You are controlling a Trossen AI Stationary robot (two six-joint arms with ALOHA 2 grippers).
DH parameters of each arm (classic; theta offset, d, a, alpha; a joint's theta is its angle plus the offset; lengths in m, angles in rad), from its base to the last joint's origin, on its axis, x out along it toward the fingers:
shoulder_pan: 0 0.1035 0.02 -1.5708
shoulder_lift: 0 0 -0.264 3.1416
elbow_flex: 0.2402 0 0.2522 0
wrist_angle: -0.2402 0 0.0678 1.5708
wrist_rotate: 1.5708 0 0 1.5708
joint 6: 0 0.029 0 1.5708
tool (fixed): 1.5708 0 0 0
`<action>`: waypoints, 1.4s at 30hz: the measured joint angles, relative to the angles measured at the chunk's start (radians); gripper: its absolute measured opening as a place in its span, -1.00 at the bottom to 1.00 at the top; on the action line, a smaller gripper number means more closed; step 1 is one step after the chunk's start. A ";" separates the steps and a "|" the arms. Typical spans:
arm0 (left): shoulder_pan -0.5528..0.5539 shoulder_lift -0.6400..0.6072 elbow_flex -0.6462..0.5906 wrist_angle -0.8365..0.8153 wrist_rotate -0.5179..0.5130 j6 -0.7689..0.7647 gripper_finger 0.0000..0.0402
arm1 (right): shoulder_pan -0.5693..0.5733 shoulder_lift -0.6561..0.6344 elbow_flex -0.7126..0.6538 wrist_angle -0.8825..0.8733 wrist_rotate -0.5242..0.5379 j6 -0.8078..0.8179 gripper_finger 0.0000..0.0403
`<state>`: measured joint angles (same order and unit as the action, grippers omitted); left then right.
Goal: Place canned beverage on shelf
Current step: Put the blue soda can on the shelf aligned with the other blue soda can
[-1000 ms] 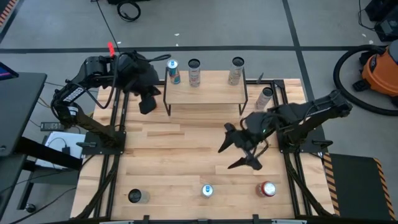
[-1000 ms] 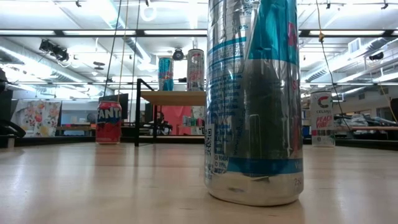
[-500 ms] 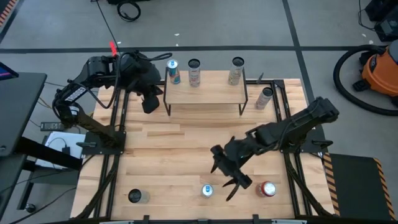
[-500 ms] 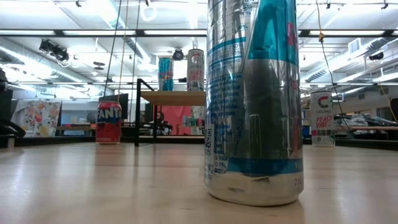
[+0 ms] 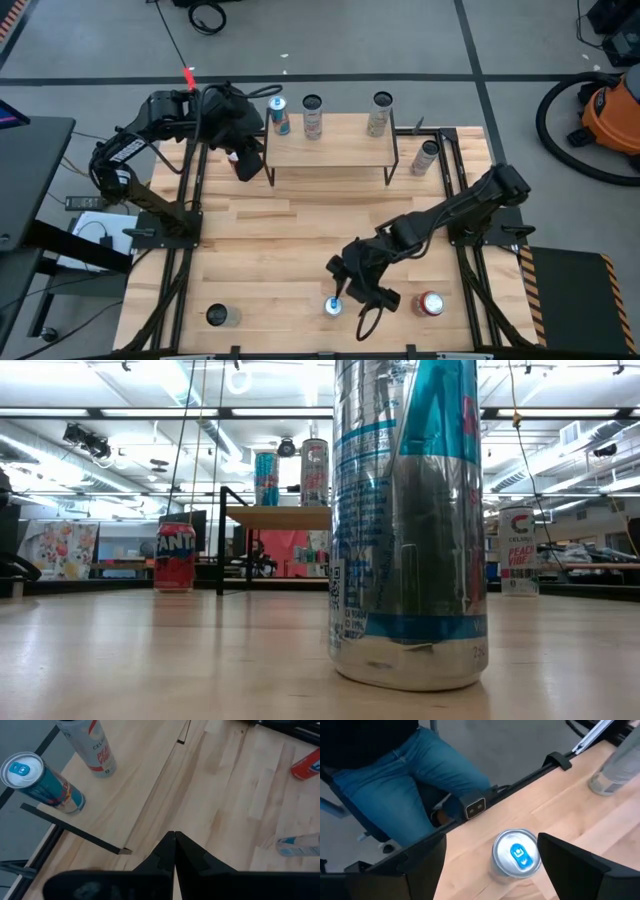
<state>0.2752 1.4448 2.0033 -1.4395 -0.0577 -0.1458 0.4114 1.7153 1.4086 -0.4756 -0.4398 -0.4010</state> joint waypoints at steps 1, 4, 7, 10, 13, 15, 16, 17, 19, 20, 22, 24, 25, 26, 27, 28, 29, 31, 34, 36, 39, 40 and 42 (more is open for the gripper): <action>0.000 -0.001 0.000 0.000 0.000 -0.002 -0.96 | 0.000 0.009 0.000 0.003 -0.002 -0.003 0.60; 0.000 -0.002 0.000 0.000 0.000 -0.023 -0.96 | 0.000 0.037 0.000 0.024 -0.002 -0.010 0.60; -0.003 -0.002 0.000 0.000 0.000 -0.028 -0.96 | 0.000 0.063 0.000 0.058 0.002 -0.018 0.60; -0.011 -0.002 0.000 0.000 0.001 -0.035 -0.96 | 0.000 0.083 0.000 0.102 0.020 -0.016 0.60; -0.015 -0.002 0.000 -0.001 0.001 -0.049 -0.96 | 0.001 0.086 0.000 0.113 0.068 -0.015 0.60; -0.020 -0.002 0.000 0.000 -0.001 -0.051 -0.96 | 0.000 0.089 0.001 0.120 0.078 -0.012 0.60; -0.024 -0.002 0.000 -0.001 0.000 -0.050 -0.96 | 0.000 0.091 0.001 0.118 0.077 -0.004 0.60; -0.029 -0.002 0.000 -0.001 0.000 -0.050 -0.96 | 0.000 0.096 0.000 0.122 0.076 0.004 0.60; -0.036 -0.002 0.000 -0.001 0.001 -0.047 -0.96 | 0.000 0.101 0.001 0.120 0.074 0.008 0.60; -0.040 -0.002 0.000 -0.001 0.001 -0.045 -0.96 | 0.000 0.102 0.000 0.110 0.074 0.009 0.60; -0.045 -0.002 0.000 -0.001 0.000 -0.045 -0.96 | -0.002 0.114 0.000 0.120 0.074 0.008 0.60; -0.045 -0.002 0.000 -0.001 0.000 -0.037 -0.96 | -0.002 0.121 -0.001 0.111 0.076 0.010 0.60; -0.045 -0.002 0.000 -0.001 0.000 -0.032 -0.96 | -0.004 0.128 -0.001 0.122 0.076 0.012 0.60; -0.045 -0.002 0.000 -0.001 0.000 -0.029 -0.96 | -0.006 0.131 0.000 0.125 0.078 0.012 0.60; -0.045 -0.002 0.000 -0.001 0.000 -0.028 -0.96 | -0.007 0.133 0.000 0.112 0.078 0.015 0.60; -0.045 -0.002 0.000 -0.001 0.000 -0.027 -0.96 | -0.007 0.134 -0.002 0.102 0.080 0.020 0.60; -0.045 -0.002 0.000 -0.001 0.000 -0.026 -0.96 | -0.009 0.137 -0.002 0.107 0.082 0.023 0.60; -0.045 -0.002 0.000 0.001 0.000 -0.022 -0.96 | -0.012 0.139 0.000 0.119 0.101 0.024 0.60; -0.045 -0.002 0.000 0.007 0.000 -0.023 -0.96 | -0.015 0.146 0.000 0.123 0.106 0.031 0.60; -0.045 -0.002 0.000 0.007 0.000 -0.023 -0.96 | -0.019 0.150 -0.002 0.103 0.107 0.046 0.60; -0.045 -0.002 0.000 0.008 -0.001 -0.023 -0.96 | -0.023 0.161 -0.002 0.102 0.101 0.060 0.60; -0.045 -0.002 0.000 0.008 -0.001 -0.023 -0.96 | -0.023 0.162 -0.003 0.101 0.096 0.061 0.60; -0.045 -0.002 0.000 0.008 -0.001 -0.023 -0.96 | -0.024 0.166 -0.003 0.108 0.091 0.061 0.60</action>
<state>0.2302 1.4425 2.0033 -1.4311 -0.0586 -0.1690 0.3878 1.8810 1.4059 -0.3673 -0.3489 -0.3401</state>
